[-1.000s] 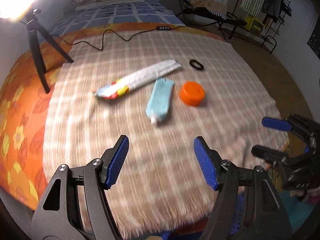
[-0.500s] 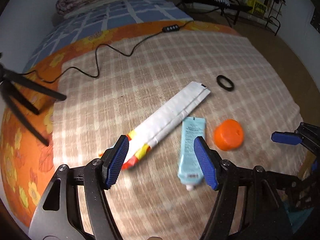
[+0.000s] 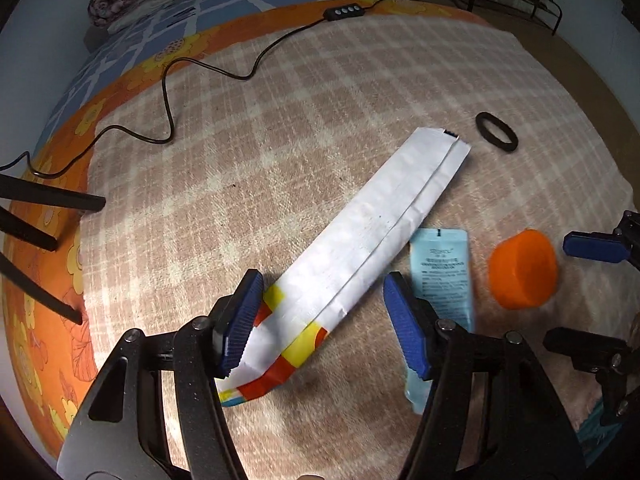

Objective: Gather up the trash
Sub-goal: 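Grasp the white strip with the left tool while the right tool grasps the orange cap, then carry the white strip and orange cap over the basket and release both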

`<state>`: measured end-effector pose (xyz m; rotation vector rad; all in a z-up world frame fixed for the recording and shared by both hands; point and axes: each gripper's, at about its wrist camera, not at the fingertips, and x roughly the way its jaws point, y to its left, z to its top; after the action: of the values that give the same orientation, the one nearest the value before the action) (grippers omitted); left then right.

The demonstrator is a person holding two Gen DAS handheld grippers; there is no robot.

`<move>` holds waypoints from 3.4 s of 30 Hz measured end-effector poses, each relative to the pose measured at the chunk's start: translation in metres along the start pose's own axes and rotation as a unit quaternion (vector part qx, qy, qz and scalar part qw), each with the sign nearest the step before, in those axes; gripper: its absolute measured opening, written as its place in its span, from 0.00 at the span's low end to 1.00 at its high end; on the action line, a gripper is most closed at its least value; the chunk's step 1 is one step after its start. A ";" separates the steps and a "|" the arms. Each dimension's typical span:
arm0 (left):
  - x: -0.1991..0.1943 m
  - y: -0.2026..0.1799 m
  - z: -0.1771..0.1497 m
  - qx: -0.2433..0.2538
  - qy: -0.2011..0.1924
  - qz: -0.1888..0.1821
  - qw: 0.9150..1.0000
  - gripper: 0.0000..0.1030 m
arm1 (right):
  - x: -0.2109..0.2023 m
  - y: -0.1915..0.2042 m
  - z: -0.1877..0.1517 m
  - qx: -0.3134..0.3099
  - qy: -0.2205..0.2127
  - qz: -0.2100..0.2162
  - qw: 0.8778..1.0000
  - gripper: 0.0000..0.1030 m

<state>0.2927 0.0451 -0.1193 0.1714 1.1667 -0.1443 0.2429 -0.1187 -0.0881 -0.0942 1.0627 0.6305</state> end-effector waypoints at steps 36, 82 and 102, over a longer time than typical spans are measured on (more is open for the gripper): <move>-0.061 0.022 -0.044 -0.080 -0.048 0.002 0.996 0.18 | -0.027 0.025 0.002 -0.045 -0.044 -0.011 0.998 0.44; -0.174 -0.131 -0.273 -0.078 -0.046 -0.064 0.994 0.18 | -0.161 0.076 -0.191 -0.099 -0.049 0.044 0.993 0.44; -0.130 -0.158 -0.335 -0.086 0.036 -0.086 0.992 0.18 | -0.124 0.092 -0.245 -0.117 0.020 0.044 0.992 0.44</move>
<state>-0.0907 -0.0367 -0.1365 -0.0770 1.2597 -0.1900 -0.0380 -0.1870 -0.0863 -0.2670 1.0329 0.8347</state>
